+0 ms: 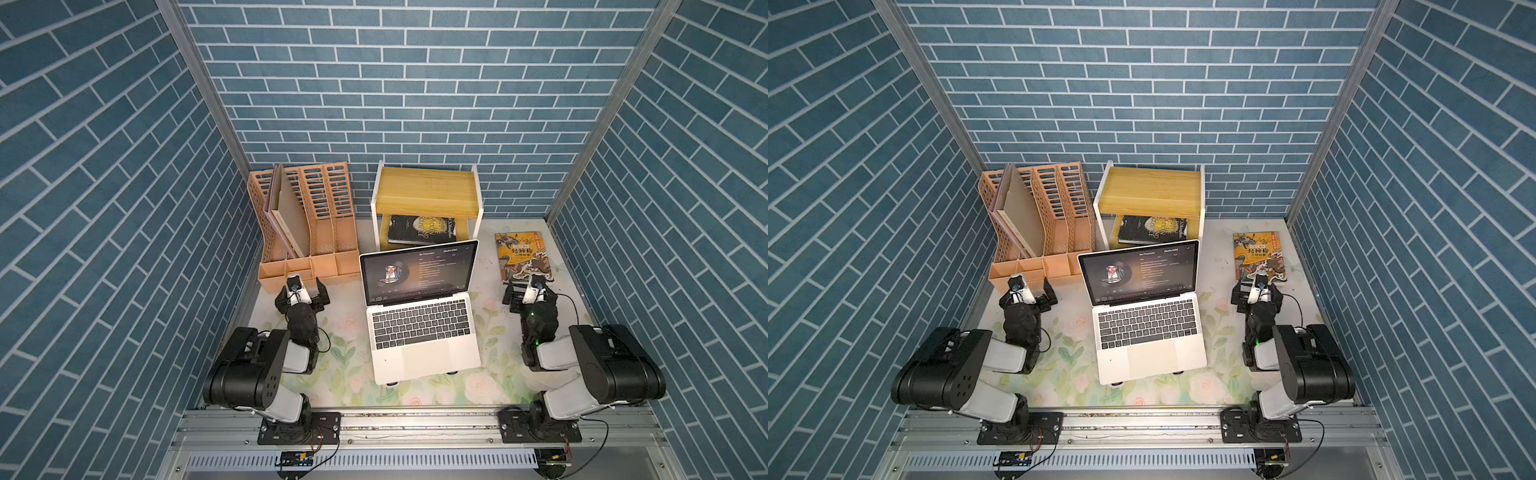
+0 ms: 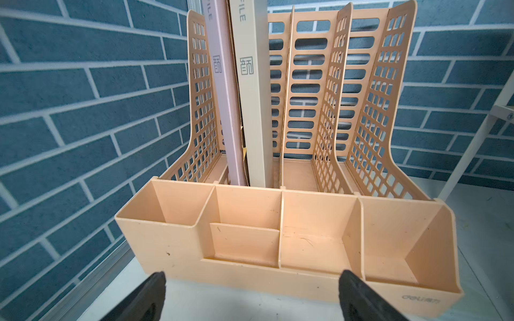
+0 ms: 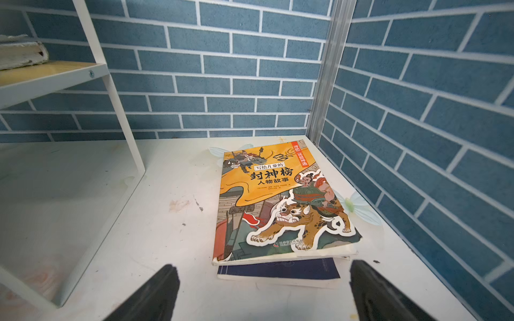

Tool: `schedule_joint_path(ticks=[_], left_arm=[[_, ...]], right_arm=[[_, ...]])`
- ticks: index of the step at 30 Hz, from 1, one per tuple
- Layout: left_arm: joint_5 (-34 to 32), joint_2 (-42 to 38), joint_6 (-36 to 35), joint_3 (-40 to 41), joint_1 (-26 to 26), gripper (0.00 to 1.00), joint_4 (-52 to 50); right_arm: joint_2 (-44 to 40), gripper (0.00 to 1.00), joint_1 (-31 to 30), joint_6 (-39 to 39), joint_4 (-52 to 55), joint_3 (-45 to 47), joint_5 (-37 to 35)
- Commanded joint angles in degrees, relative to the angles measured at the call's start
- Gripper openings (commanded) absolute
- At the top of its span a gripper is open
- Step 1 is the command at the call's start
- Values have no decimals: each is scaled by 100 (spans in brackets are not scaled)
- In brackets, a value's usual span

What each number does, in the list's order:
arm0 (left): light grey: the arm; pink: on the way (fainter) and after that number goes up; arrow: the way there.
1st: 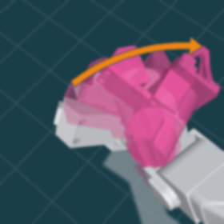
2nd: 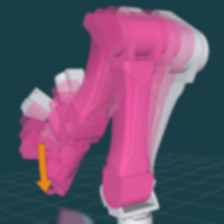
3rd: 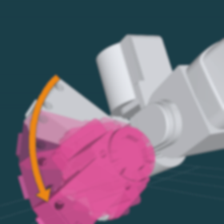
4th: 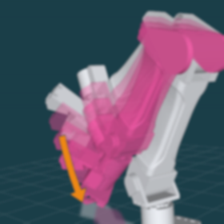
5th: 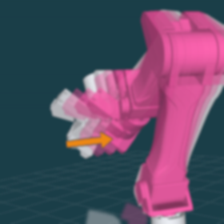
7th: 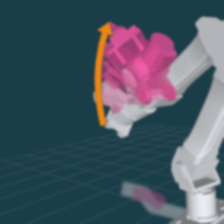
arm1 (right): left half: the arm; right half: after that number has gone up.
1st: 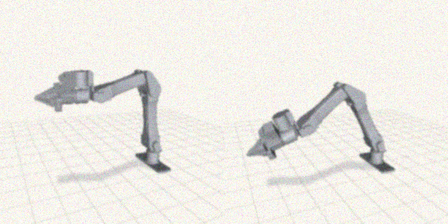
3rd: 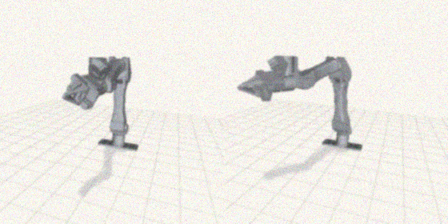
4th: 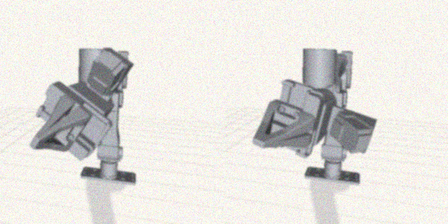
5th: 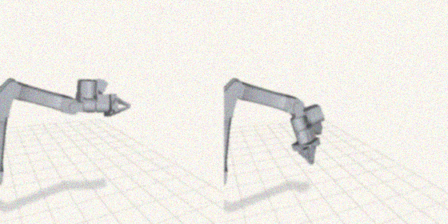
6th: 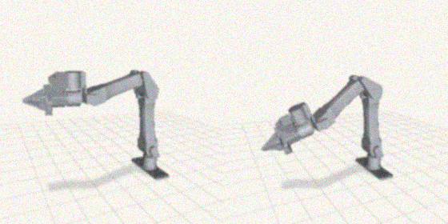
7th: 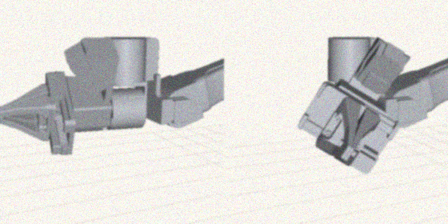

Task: Close the laptop lid and set it aside
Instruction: Close the lid of the laptop.

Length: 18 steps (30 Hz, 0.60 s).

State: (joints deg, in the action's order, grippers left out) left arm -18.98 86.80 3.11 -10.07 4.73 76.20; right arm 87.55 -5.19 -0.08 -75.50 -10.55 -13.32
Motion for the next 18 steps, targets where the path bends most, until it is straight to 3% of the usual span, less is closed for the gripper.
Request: schedule_joint_path(ticks=[1,10,13,15,18], left_arm=[[9,19,-39,-38,-42,100,94],[-61,-11,-28,-3,-36,100,140],[-210,-497,-44,160,19,99,115],[-496,-1505,93,-72,141,100,-1287],[-584,-2566,1082,-710,142,100,-3642]], right_arm=[[22,100,34,65,-140,-35,31],[11,100,36,74,-162,-27,32],[-543,100,27,132,591,-303,158],[-1188,100,27,-125,2751,-1004,39],[-1803,100,27,-380,4220,-1356,-46]])
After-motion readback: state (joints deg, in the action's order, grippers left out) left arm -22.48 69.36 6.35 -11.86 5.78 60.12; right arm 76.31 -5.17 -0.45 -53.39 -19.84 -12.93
